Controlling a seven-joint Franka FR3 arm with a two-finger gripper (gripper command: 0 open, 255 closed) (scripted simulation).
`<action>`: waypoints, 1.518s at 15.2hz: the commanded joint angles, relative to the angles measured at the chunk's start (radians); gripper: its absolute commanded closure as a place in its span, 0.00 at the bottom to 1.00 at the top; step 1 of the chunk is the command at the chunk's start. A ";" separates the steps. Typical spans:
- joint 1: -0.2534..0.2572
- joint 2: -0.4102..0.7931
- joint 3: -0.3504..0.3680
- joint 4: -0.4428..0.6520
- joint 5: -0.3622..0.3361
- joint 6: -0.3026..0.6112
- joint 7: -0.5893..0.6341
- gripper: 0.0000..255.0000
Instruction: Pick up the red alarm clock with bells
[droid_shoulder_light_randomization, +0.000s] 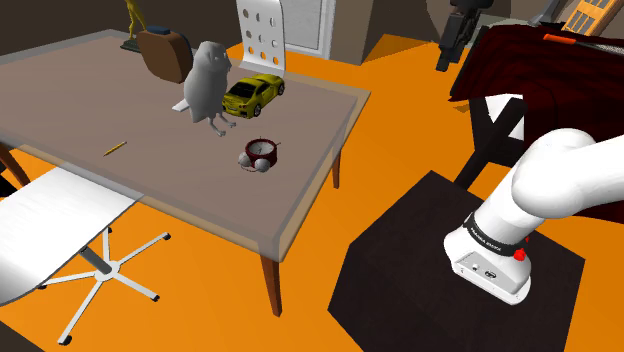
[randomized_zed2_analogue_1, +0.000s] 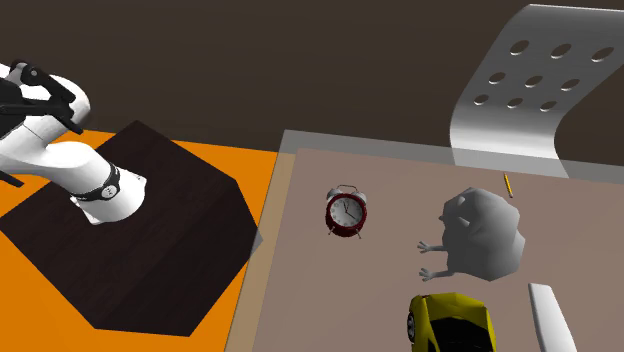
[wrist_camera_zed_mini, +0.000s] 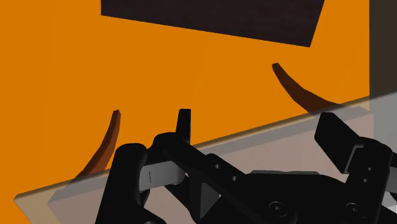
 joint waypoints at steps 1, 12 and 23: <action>0.000 0.000 0.000 0.000 0.000 0.000 0.000 0.00; 0.006 0.214 0.189 -0.055 0.135 0.308 0.331 0.00; -0.007 0.579 0.340 0.080 0.135 0.584 0.657 0.00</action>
